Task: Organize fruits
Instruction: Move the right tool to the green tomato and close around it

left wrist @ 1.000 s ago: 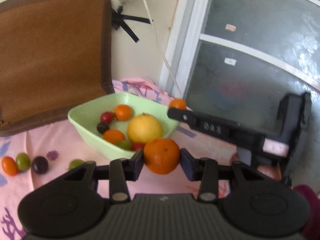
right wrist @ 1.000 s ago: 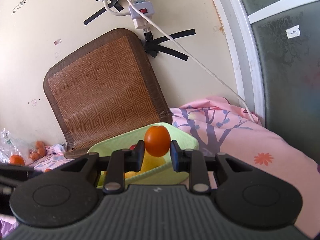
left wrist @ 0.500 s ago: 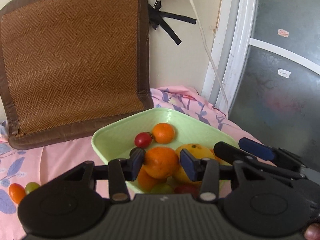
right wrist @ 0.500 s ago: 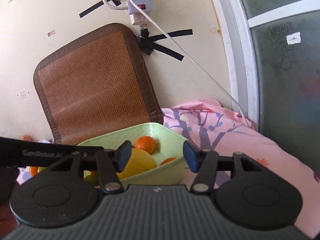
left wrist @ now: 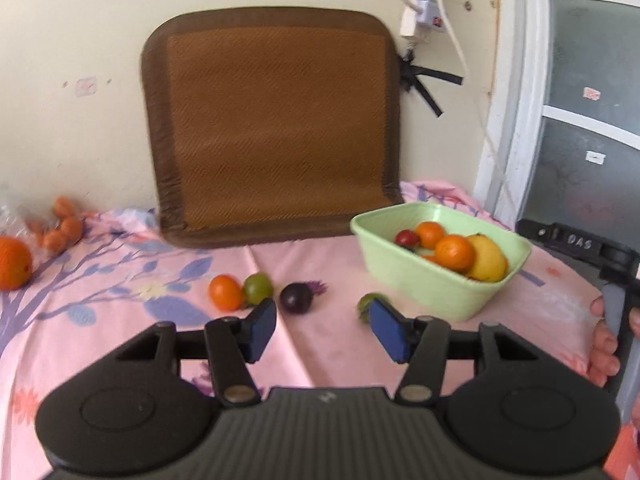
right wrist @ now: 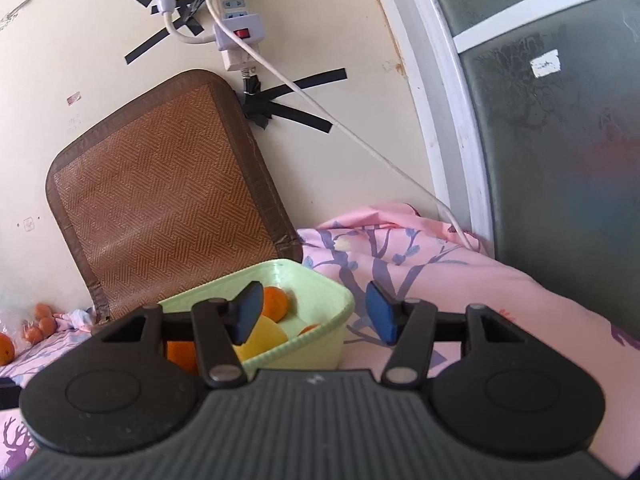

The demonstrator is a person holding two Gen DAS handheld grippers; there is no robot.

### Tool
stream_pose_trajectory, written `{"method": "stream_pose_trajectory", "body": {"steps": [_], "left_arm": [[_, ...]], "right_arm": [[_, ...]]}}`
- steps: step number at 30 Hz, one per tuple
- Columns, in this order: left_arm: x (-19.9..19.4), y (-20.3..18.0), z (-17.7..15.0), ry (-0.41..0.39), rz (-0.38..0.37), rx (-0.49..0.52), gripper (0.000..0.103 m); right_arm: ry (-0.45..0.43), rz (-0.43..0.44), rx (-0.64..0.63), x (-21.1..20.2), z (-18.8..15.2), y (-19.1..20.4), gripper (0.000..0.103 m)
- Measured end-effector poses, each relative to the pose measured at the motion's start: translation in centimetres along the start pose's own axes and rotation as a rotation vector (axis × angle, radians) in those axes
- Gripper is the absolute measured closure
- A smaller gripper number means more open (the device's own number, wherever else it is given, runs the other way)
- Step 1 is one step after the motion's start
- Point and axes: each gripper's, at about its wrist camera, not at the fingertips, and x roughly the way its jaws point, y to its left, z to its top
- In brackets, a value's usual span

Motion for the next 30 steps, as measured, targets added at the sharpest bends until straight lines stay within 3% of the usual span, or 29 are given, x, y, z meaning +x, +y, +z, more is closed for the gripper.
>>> {"method": "stream_pose_trajectory", "body": {"steps": [4, 13, 19, 21, 23, 30], "left_arm": [[0.1, 1.9, -2.2, 0.017, 0.07, -0.013, 0.05], [-1.3, 1.8, -2.6, -0.049, 0.034, 0.003, 0.05], [-1.6, 2.6, -2.7, -0.066, -0.002, -0.04, 0.05], [-1.7, 2.9, -2.7, -0.068, -0.013, -0.054, 0.05], [-1.7, 3.1, -2.7, -0.068, -0.025, -0.067, 0.05], [-1.9, 3.8, -2.7, -0.086, -0.021, -0.116, 0.05]], "right_arm": [[0.013, -0.041, 0.026, -0.2, -0.2, -0.3, 0.044], [0.032, -0.084, 0.046, -2.1, -0.9, -0.4, 0.044], [0.064, -0.077, 0.017, -4.1, -1.8, 0.4, 0.047], [0.083, -0.012, 0.022, -4.8, -2.0, 1.1, 0.056], [0.086, 0.065, -0.027, -5.4, -1.9, 2.9, 0.056], [0.195, 0.293, -0.343, -2.6, -1.8, 12.2, 0.065]]}}
